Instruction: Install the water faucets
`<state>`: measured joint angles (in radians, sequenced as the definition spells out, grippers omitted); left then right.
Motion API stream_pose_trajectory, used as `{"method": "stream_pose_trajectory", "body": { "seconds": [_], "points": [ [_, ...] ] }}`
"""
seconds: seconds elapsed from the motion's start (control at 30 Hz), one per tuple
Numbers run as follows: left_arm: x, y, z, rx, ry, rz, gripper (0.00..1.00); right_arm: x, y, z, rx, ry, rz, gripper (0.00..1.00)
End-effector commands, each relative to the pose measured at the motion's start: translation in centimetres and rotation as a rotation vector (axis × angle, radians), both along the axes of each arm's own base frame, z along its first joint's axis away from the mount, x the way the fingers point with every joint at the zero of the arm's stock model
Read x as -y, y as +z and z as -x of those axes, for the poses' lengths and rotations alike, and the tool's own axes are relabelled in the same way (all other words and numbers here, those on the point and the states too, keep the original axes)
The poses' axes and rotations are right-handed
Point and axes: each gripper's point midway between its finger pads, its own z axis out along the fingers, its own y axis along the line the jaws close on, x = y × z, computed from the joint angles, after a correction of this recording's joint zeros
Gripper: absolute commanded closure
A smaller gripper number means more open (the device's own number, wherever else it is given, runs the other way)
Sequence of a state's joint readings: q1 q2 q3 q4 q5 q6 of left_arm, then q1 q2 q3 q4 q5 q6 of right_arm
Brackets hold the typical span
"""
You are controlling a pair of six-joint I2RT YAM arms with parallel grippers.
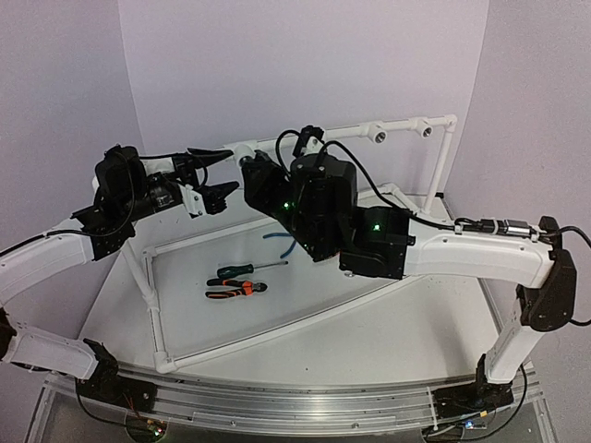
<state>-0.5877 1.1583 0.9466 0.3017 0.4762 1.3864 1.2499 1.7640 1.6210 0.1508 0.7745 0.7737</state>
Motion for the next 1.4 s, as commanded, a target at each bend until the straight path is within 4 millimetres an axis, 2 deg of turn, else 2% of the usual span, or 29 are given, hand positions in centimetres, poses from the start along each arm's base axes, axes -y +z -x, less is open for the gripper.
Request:
{"method": "stream_pose_trajectory", "body": {
  "seconds": [0.0,0.1,0.17,0.4,0.57,0.6,0.77,0.83,0.87,1.0,1.1,1.13,1.2,1.27,1.3,1.37],
  "points": [
    [-2.6,1.0,0.0,-0.03,0.097,0.038,0.38,3.6,-6.4,-4.1,-0.345,-0.227,-0.446,1.0],
    [-2.3,0.7,0.4,-0.018,0.073,0.024,0.37,3.3,-8.2,-3.8,-0.452,-0.226,-0.573,1.0],
    [-2.0,0.7,0.7,0.023,0.046,0.017,0.36,3.4,-8.1,-3.6,-0.474,-0.223,-0.608,1.0],
    [-0.7,1.6,0.1,0.079,0.001,0.029,0.33,3.9,-4.6,-3.6,-0.363,-0.193,-0.512,1.0],
    [-1.3,1.2,0.2,0.044,0.027,0.001,0.31,5.6,-3.8,-3.0,-0.275,-0.188,-0.368,0.99],
    [-1.5,1.0,0.3,0.03,0.033,-0.006,0.31,6.1,-3.3,-2.8,-0.243,-0.182,-0.318,0.95],
    [-2.8,1.4,1.8,-0.058,0.051,0.0,0.29,7.5,-0.6,-1.4,-0.012,-0.09,0.123,0.6],
    [-3.4,2.0,2.1,-0.125,0.071,0.02,0.27,8.0,0.2,-0.7,0.091,-0.031,0.385,0.44],
    [-3.8,2.4,2.3,-0.162,0.08,0.028,0.26,8.5,0.4,-0.5,0.148,-0.015,0.524,0.39],
    [-5.3,4.0,2.9,-0.324,0.137,0.113,0.22,10.6,2.6,0.6,0.38,0.009,0.936,0.29],
    [-7.0,5.7,2.8,-0.497,0.22,0.236,0.19,11.0,5.1,1.5,0.625,0.036,1.281,0.22],
    [-7.7,6.4,2.5,-0.553,0.258,0.295,0.18,10.7,5.5,2.0,0.71,0.054,1.398,0.21],
    [-9.1,6.1,2.1,-0.682,0.331,0.376,0.16,9.7,5.8,2.8,0.878,0.091,1.617,0.17],
    [-11.6,6.2,1.8,-0.773,0.387,0.468,0.16,8.4,5.4,3.2,1.088,0.109,1.897,0.12],
    [-12.8,6.2,1.6,-0.814,0.405,0.514,0.15,7.8,4.5,3.2,1.134,0.16,1.996,0.11],
    [-14.9,6.5,1.7,-0.882,0.446,0.603,0.15,6.6,5.4,3.6,1.221,0.2,2.036,0.1]
  ]
}}
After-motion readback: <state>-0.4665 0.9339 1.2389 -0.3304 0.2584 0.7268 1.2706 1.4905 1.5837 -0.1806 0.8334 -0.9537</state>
